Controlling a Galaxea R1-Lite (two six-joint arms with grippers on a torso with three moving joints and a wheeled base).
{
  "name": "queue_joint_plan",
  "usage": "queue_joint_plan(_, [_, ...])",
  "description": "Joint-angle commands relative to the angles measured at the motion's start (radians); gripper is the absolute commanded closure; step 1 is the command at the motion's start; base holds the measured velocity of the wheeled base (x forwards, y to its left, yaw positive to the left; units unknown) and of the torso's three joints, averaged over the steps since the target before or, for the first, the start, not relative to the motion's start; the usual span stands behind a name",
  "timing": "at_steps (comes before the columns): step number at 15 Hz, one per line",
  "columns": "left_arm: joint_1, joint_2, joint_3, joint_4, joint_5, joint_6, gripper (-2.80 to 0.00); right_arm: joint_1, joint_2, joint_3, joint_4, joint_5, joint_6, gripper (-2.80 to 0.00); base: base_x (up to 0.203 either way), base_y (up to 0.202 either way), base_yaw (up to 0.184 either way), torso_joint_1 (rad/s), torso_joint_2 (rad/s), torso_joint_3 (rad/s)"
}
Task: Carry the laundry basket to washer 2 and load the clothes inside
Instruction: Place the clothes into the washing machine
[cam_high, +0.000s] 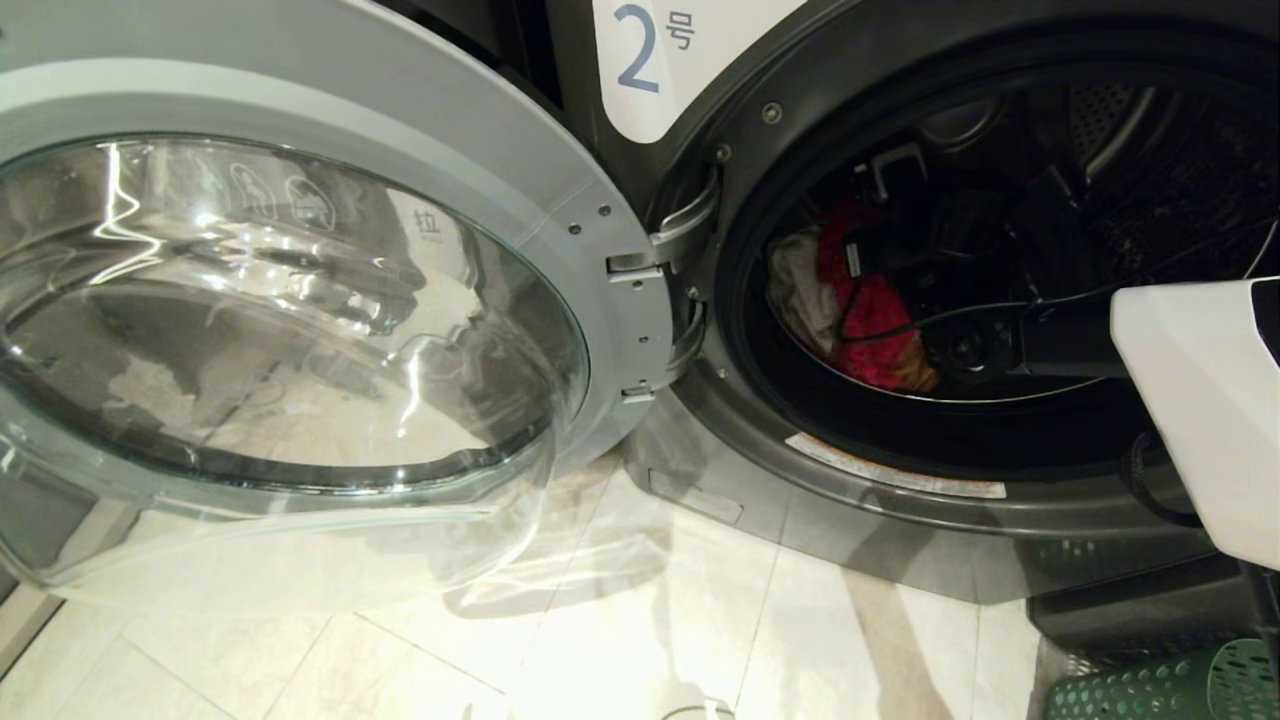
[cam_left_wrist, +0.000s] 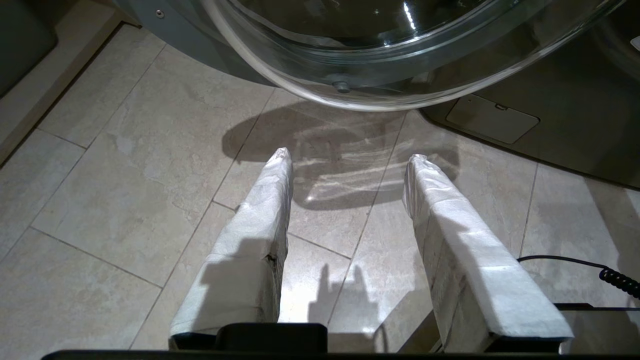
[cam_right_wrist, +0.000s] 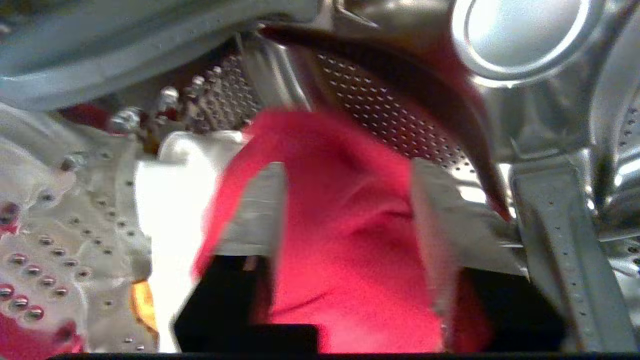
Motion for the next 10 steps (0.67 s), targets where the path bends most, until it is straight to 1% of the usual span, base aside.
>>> queue_joint_plan(1, [0.000,0.001,-0.001,0.000,-0.001,0.000,0.00,-0.006,-0.005,0.004,-0.002,-0.002,0.000,-2.80,0.000,0.000,0.000,0.000,0.00,0.000])
queue_joint_plan(2, [0.000,0.001,0.000,0.000,0.001,0.000,0.00,-0.006,-0.020,0.024,0.000,-0.002,0.004,-2.80,0.000,0.000,0.000,0.000,0.00,0.000])
queue_joint_plan(5, [0.000,0.001,0.000,0.000,0.001,0.000,0.00,-0.006,-0.112,0.180,0.021,0.000,0.026,-2.80,0.000,0.000,0.000,0.000,0.00,0.000])
queue_joint_plan(6, [0.000,0.001,0.000,0.000,0.001,0.000,0.00,-0.006,-0.175,0.246,0.051,0.001,0.044,-2.80,0.000,0.000,0.000,0.000,0.00,0.000])
queue_joint_plan(8, [0.000,0.001,-0.001,0.000,0.001,0.000,0.00,-0.004,-0.348,0.388,0.198,0.005,0.083,-2.80,0.000,0.000,0.000,0.000,0.00,0.000])
queue_joint_plan(9, [0.000,0.001,0.000,0.000,0.000,0.000,0.00,0.002,-0.448,0.481,0.289,0.011,0.106,0.00,0.000,0.000,0.000,0.000,0.00,0.000])
queue_joint_plan(10, [0.000,0.001,-0.001,0.000,0.001,0.000,0.00,0.012,-0.548,0.585,0.363,0.022,0.128,0.00,0.000,0.000,0.000,0.000,0.00,0.000])
